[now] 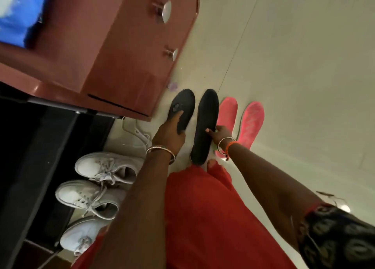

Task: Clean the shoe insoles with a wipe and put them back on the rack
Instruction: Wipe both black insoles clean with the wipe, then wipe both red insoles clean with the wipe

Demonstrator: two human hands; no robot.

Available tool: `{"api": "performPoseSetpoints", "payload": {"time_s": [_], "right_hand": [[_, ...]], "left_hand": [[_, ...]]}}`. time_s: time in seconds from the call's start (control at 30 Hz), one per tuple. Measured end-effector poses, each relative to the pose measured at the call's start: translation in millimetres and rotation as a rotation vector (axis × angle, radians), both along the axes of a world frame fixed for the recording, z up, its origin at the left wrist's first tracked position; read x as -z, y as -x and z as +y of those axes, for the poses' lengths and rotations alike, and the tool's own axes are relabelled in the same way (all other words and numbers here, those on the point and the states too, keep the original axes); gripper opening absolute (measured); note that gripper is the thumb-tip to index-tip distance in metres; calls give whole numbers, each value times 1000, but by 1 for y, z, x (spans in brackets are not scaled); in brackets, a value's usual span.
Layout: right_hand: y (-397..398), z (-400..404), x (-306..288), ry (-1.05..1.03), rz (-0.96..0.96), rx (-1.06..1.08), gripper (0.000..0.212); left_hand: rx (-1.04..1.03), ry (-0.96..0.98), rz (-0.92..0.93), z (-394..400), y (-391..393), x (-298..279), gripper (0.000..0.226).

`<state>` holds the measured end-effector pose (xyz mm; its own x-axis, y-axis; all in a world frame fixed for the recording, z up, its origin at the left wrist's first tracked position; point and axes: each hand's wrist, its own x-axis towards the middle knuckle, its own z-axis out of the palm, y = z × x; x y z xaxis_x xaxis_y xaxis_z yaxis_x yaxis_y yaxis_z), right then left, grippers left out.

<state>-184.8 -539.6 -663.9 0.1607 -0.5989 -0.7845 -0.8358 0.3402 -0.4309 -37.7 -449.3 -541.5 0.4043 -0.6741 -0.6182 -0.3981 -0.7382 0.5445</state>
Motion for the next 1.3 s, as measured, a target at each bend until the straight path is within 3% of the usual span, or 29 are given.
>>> {"api": "performPoseSetpoints", "payload": {"time_s": [0.2, 0.3, 0.4, 0.5, 0.7, 1.0, 1.13, 1.3], "right_hand": [[4, -3, 17, 14, 105, -85, 46], [14, -7, 14, 134, 242, -138, 48], [21, -12, 11, 257, 368, -41, 46], [29, -13, 15, 190, 421, 102, 44], [34, -9, 28, 70, 404, 145, 27], [40, -23, 15, 6, 198, 374, 17], [40, -36, -39, 164, 44, 385, 32], [28, -57, -131, 204, -244, 414, 20]], "left_hand": [[55, 78, -7, -9, 7, 17, 66], [59, 96, -9, -11, 8, 19, 66], [51, 107, -22, -17, 6, 18, 65], [49, 110, -25, -20, 6, 18, 65], [42, 115, -5, -30, 2, 19, 64], [-33, 220, 61, -39, 5, -1, 54], [-156, 290, 76, -30, 1, -31, 62], [-460, 456, 115, -21, 8, -100, 64]]}}
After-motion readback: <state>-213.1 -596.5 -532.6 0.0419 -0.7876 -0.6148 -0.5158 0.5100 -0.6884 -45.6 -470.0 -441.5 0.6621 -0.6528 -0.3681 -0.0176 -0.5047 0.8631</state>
